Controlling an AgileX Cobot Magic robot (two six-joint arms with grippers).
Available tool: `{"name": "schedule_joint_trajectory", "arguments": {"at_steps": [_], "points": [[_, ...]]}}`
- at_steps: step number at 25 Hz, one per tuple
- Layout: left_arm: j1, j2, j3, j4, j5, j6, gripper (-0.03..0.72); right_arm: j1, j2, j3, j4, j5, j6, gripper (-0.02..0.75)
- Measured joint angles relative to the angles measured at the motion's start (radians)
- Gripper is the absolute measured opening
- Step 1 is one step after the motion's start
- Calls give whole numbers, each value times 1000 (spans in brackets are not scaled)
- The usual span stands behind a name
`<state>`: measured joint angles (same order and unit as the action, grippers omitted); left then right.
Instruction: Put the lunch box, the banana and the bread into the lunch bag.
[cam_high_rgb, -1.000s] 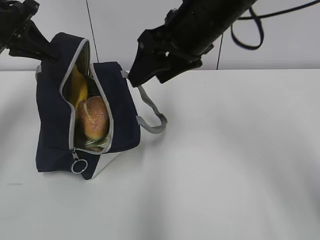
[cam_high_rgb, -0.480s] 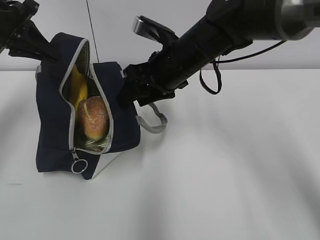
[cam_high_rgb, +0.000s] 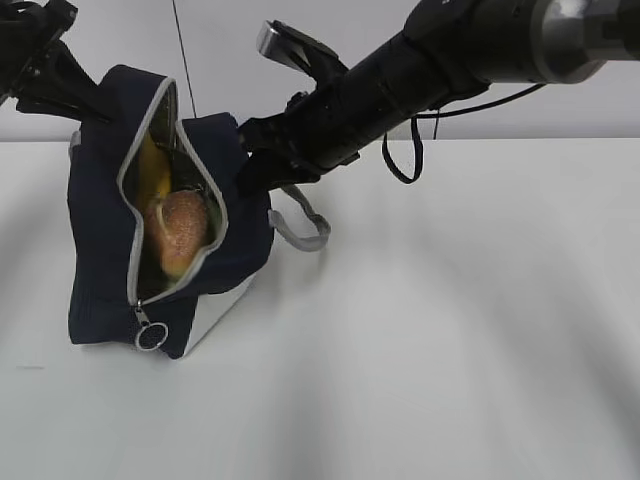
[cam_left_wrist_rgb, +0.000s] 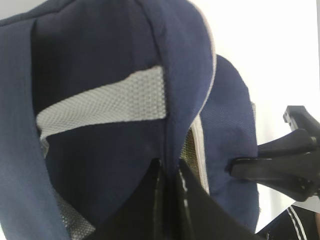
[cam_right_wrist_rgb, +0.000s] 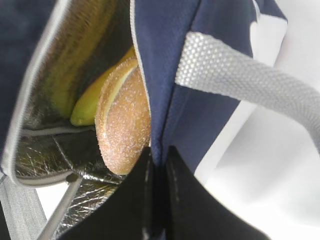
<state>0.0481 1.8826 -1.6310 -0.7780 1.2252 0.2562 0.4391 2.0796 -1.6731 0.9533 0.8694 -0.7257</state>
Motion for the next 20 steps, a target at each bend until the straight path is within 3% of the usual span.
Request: {"name": "schedule_joint_trajectory", "arguments": {"at_steps": [8,20], "points": [[-7,0,0,-97,0,0,-15,-36,11,-157,-7,183,8,7],[-209,0,0,-219,-49,24,-15,-226,-118,-209,-185,367,130,6]]}}
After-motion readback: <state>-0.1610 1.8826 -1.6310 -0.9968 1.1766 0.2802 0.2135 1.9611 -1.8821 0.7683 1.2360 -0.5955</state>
